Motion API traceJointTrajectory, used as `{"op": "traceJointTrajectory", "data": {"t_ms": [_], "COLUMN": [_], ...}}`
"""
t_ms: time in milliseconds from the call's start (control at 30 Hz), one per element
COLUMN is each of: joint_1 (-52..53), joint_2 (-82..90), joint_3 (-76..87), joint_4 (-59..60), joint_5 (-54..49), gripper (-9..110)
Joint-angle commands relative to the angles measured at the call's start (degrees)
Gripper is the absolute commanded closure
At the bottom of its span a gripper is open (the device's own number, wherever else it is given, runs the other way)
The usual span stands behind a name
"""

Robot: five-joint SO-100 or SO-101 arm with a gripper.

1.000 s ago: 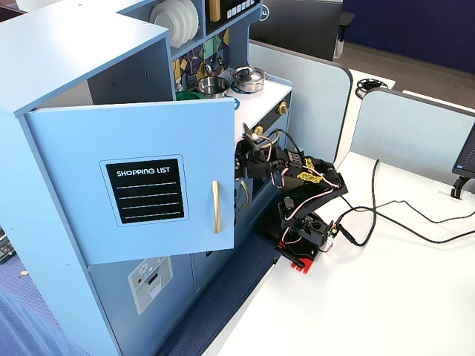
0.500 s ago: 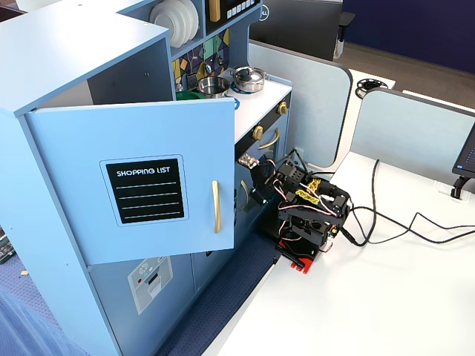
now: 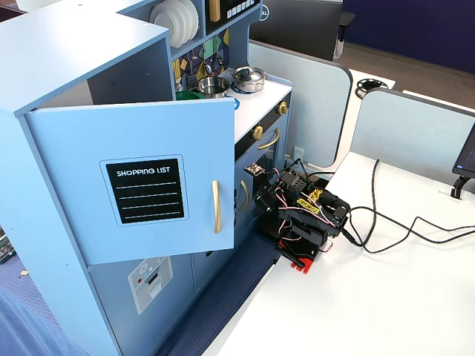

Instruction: Open the left cabinet door

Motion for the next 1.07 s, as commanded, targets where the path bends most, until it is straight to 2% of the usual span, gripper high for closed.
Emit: {"op": "traceJointTrajectory", "data": {"t_ms": [0,200,1033], "joint_1": [0.9,0.7,0.7], "joint_2": [0.3,0.3,0.3], "joint_3": [-0.1,-0.1,-0.1], "joint_4": [10.3,11.9,11.9], "joint_5": [0.9,-3.4,-2.9], "gripper": [98,98,98]}}
